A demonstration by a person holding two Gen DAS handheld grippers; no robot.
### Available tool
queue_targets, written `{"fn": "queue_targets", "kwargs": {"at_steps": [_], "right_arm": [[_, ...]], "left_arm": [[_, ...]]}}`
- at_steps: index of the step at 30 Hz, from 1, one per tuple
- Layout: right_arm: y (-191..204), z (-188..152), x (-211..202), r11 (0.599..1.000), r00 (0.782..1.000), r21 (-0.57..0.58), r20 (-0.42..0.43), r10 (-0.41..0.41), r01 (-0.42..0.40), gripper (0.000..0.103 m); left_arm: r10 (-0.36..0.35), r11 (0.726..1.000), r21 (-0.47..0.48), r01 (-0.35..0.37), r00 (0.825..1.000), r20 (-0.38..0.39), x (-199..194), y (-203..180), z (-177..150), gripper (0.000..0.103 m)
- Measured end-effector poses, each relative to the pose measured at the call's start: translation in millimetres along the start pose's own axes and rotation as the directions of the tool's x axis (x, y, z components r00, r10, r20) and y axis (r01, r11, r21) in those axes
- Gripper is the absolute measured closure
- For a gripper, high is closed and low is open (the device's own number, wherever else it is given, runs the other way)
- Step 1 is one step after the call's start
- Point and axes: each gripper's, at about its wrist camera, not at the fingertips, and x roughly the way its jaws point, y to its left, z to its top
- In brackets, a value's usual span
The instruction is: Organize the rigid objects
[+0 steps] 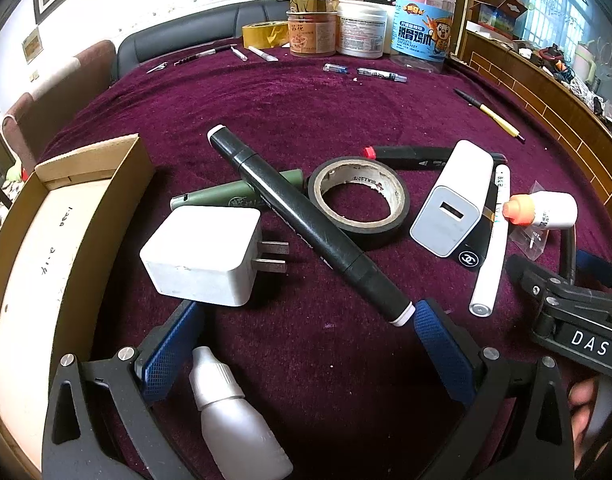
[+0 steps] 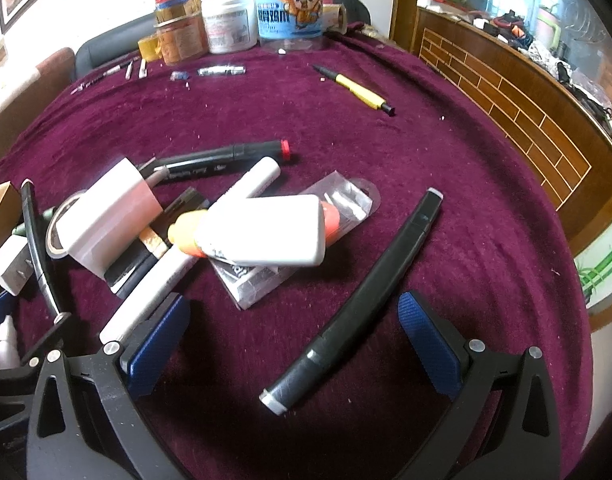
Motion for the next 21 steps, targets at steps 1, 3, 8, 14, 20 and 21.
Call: {"fn": "queue_targets", "kwargs": {"at_steps": [1, 3, 8, 14, 20, 21], "right_arm": [[0.1, -0.8, -0.8, 1.0, 1.0, 0.001, -0.007, -0.003, 0.003, 0.0], [2.2, -1.1, -2.1, 1.0, 1.0, 0.011, -0.006, -0.008, 0.008, 0.0], [2.5, -4.8, -5.2, 1.0, 1.0, 0.014, -0.001, -0.009, 0.009, 0.0], [2.2, -6.1, -6.1, 1.0, 1.0, 0.016, 0.001, -0.016, 0.016, 0.0], [1.8, -7.6, -7.9, 1.0, 1.0, 0.013, 0.001, -0.011, 0.011, 0.0], [1.6, -7.5, -7.7, 1.0, 1.0, 0.012, 0.0, -0.011, 0.011, 0.0]], "left_arm": [[0.0, 1.0, 0.0, 0.0, 1.0, 0.0, 0.0, -0.1, 0.1, 0.001], [0.0, 1.0, 0.0, 0.0, 1.0, 0.0, 0.0, -0.2, 0.1, 0.001], [0.0, 1.0, 0.0, 0.0, 1.0, 0.0, 0.0, -0.3, 0.2, 0.001], [0.0, 1.0, 0.0, 0.0, 1.0, 0.0, 0.1, -0.1, 0.1, 0.001], [0.0, 1.0, 0.0, 0.0, 1.0, 0.0, 0.1, -0.2, 0.2, 0.001], [0.0, 1.0, 0.0, 0.0, 1.0, 0.0, 0.0, -0.3, 0.1, 0.001]]}}
